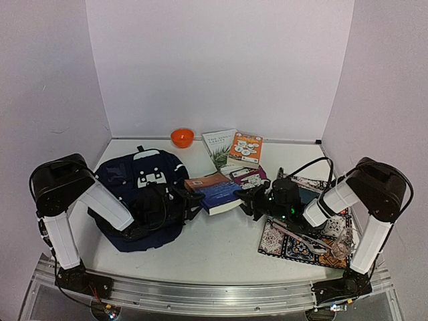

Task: Pack the student bag
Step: Pass from the right arm to the left

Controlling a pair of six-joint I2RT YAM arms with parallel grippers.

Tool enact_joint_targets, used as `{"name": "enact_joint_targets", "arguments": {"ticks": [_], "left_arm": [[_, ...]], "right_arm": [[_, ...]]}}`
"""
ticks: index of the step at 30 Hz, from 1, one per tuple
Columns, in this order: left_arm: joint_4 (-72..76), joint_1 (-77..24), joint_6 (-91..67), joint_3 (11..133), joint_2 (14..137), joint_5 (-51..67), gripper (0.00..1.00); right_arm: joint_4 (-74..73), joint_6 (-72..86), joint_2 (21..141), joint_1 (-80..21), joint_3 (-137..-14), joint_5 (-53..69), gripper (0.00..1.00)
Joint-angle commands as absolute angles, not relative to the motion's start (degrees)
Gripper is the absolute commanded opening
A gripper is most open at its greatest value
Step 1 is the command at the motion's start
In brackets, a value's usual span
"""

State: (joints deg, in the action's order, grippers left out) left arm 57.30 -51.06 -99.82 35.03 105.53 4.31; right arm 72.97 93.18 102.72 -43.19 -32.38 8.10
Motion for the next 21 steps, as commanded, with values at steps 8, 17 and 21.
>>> {"name": "enact_joint_targets", "arguments": {"ticks": [8,17,21], "left_arm": [[55.11,-50.55,-80.55,38.97,96.63,2.93,0.6],[22.82,-49.53,-53.07,45.11,84.54,-1.07,0.64],[2.05,-49.48,-41.99,50.26,81.02,-5.26,0.64]], "right_arm": [[89.99,84.04,91.41,-38.82,-33.19,12.34,0.0],[88.7,82.2,88.12,-36.52,-33.07,14.86,0.0],[86.6,80.71,87.4,-36.21,-34.17,16.18,0.0]]}}
